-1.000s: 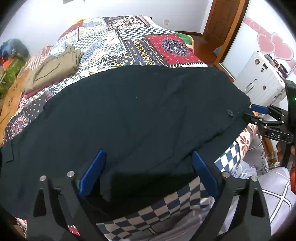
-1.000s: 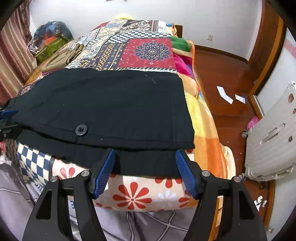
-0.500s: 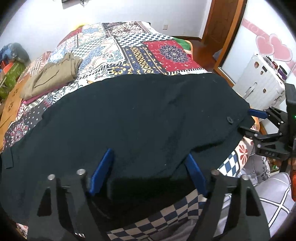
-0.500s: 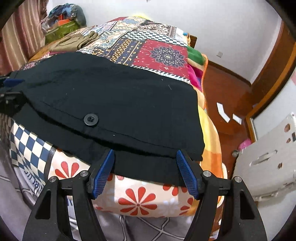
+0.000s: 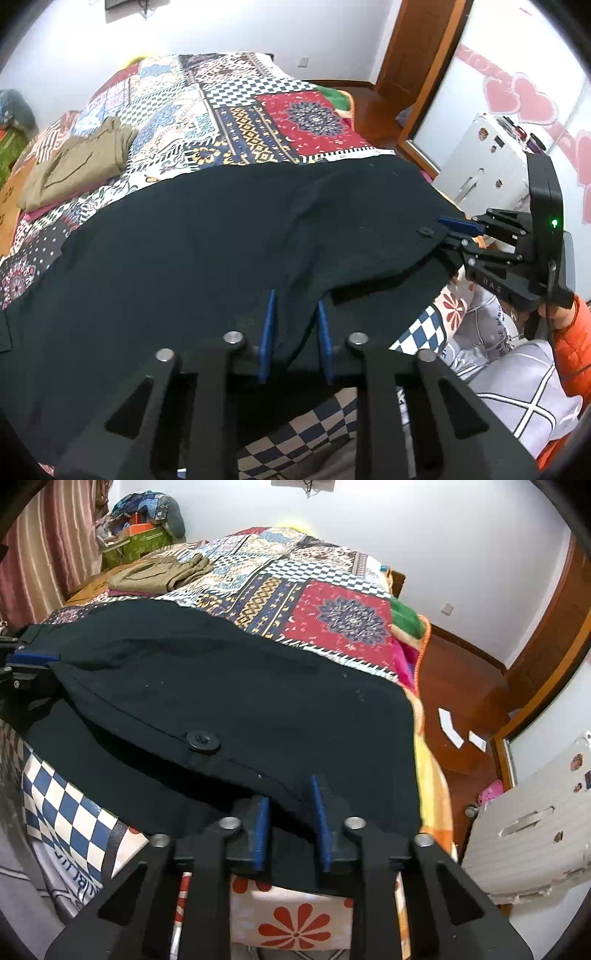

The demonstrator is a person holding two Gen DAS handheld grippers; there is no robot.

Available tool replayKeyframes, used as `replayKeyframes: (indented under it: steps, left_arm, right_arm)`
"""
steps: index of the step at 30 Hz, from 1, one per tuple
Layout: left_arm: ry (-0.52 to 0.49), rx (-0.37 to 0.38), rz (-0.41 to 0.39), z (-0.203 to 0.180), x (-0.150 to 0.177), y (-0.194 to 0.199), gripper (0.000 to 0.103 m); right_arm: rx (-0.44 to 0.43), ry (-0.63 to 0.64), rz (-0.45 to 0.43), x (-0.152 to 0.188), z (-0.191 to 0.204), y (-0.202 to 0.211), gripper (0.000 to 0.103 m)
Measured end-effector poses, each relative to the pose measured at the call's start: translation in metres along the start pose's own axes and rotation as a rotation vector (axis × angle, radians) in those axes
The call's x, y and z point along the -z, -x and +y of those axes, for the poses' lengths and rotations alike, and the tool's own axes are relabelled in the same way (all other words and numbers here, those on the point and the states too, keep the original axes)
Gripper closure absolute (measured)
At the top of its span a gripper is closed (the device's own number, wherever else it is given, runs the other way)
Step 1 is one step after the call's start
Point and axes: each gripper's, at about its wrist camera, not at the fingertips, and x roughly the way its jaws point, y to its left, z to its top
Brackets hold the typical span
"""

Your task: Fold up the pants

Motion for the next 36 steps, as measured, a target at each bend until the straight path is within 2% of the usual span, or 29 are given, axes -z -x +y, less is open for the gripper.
replayKeyframes:
  steps: [2,8,16,26,29,32,34,36]
  left_arm:
    - [0.012,0.022,-0.003,0.001,0.000,0.001,0.087]
    - [0.078,0.079,-0.003,0.012,-0.001,0.006,0.092]
    - [0.055,0.077,-0.027,0.002,0.000,0.023,0.093]
    - [0.006,0.067,-0.030,-0.013,0.006,0.031,0.092]
    - [-0.007,0.073,-0.025,-0.016,0.009,0.032,0.092]
    - [-0.007,0.094,0.027,-0.017,0.013,0.020,0.092]
    - [0.005,0.112,0.075,-0.016,0.016,0.011,0.090]
    - [0.015,0.123,0.084,-0.015,0.018,0.009,0.086]
  right_arm:
    - [-0.001,-0.015,-0.014,0.000,-0.001,0.006,0.091]
    - [-0.013,-0.031,-0.064,-0.002,-0.003,0.021,0.093]
    - [-0.017,-0.036,-0.113,-0.002,-0.006,0.039,0.094]
    - [-0.010,-0.036,-0.123,0.010,-0.006,0.055,0.094]
    - [-0.031,-0.045,-0.102,0.014,-0.008,0.052,0.094]
    - [-0.072,-0.067,-0.035,0.022,-0.011,0.035,0.094]
    - [-0.090,-0.084,0.013,0.028,-0.013,0.021,0.094]
    - [-0.109,-0.103,0.043,0.032,-0.015,0.012,0.094]
